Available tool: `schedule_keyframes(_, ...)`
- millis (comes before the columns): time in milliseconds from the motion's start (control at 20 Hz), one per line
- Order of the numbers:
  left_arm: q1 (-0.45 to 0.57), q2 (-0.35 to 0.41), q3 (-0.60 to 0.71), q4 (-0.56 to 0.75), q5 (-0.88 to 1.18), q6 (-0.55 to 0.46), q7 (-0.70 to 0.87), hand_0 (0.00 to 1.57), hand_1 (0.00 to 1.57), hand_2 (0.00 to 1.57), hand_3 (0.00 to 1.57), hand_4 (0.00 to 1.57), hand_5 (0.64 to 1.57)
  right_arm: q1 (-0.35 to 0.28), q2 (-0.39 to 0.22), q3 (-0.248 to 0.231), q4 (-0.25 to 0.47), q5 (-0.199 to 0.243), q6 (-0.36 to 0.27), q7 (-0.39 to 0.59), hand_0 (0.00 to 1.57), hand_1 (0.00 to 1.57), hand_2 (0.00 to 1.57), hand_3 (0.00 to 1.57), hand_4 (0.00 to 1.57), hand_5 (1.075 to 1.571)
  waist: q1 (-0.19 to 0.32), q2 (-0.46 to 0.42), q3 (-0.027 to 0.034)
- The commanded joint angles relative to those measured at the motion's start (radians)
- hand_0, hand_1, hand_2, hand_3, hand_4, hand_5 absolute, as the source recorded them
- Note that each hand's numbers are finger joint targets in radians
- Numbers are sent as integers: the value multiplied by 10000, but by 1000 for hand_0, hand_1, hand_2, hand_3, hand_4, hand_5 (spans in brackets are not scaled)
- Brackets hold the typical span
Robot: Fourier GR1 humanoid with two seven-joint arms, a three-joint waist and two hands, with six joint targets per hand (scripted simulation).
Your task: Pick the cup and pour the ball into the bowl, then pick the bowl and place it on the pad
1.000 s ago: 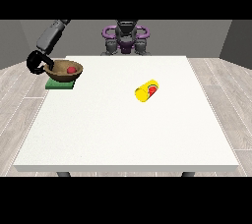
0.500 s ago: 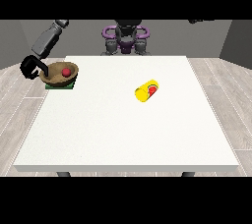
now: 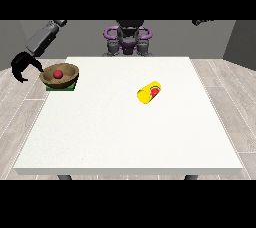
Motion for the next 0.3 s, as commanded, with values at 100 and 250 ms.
schedule_keyframes(100,314,166,106,433,300,-265,146,0,0,0,0,0,1566,-585,-598,-175,-96,-345,972,1055,393,393,0,111,0,1397,-291,-487,-19)
schedule_keyframes(250,942,-736,-505,1082,-506,-304,-474,0,0,0,0,0,1566,-1064,-682,150,-645,-249,1270,1897,379,379,120,409,315,1374,-494,-1711,-52)
